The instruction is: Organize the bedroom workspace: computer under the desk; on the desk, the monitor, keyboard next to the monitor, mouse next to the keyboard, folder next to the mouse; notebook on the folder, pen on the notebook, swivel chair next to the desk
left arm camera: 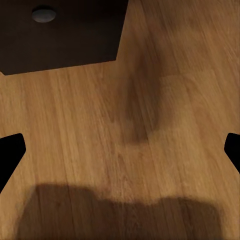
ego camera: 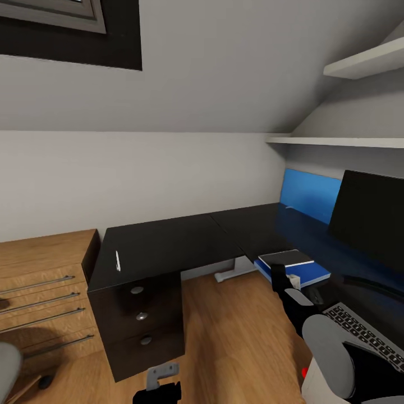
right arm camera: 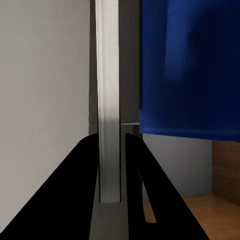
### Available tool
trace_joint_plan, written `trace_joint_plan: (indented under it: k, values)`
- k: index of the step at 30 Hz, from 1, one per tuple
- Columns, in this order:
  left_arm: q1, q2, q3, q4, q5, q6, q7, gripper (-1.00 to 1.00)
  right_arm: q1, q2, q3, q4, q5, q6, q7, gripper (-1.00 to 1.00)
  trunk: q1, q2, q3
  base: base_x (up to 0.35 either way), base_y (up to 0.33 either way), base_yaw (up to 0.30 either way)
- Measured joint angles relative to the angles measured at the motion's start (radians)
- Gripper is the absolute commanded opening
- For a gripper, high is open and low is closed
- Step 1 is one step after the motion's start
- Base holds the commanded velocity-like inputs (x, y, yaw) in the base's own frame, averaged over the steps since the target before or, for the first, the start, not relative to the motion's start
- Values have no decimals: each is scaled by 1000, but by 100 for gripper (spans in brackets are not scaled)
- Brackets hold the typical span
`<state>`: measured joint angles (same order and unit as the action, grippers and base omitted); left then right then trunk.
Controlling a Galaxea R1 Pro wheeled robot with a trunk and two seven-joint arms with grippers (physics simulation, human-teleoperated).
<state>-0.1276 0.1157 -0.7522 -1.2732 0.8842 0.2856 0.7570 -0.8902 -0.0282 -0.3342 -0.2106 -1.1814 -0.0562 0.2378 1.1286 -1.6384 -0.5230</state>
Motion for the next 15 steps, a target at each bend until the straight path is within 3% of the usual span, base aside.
trace_joint_plan:
  k: [15]
  values:
    - [0, 0, 0, 0, -4, 0, 0, 100, 0, 1, 2, 1, 4, 0, -1, -100, 0, 0, 0, 0, -54, 0]
